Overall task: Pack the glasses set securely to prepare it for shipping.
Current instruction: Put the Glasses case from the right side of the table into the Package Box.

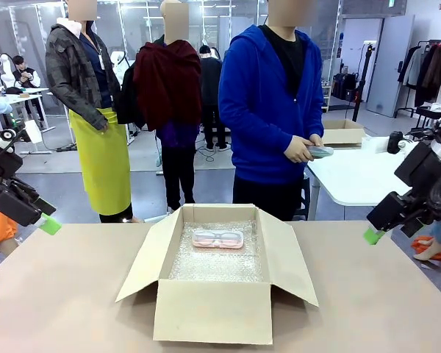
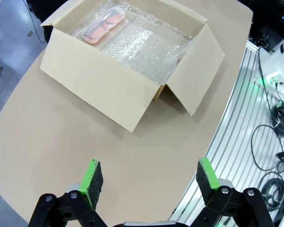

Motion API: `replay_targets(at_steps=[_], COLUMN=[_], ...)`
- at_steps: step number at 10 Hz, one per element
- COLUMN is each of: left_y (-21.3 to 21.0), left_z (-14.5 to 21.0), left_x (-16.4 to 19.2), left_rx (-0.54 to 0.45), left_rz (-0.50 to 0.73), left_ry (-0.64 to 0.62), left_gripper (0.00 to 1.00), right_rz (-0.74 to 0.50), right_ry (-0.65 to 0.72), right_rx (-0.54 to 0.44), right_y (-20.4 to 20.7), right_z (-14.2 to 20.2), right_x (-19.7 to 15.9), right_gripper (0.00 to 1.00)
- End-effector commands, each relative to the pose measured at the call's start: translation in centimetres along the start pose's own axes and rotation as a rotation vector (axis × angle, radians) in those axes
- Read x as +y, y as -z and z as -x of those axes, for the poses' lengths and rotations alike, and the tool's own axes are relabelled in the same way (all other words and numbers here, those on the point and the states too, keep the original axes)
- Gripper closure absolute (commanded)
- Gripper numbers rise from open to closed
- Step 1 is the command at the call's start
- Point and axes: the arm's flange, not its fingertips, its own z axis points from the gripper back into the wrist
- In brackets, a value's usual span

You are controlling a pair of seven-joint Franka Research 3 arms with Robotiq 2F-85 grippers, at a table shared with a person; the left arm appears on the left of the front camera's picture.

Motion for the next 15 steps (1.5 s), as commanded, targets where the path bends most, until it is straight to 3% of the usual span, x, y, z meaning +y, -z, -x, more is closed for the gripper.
replay_targets(at_steps=[1,15], left_y=[-0.08,-0.08], left_z=[0.1,0.1], left_x=[0.14,0.14], left_rx=[-0.021,-0.021], left_rz=[0.02,0.02], left_ry=[0.017,0.017], left_gripper=[0.0,0.0], right_rz=[0.017,0.017], right_ry=[-0.006,-0.006], right_rx=[-0.007,-0.007], right_y=[0.04,0.04], right_z=[-0.2,-0.2], right_x=[0.12,0.12], right_gripper=[0.0,0.0])
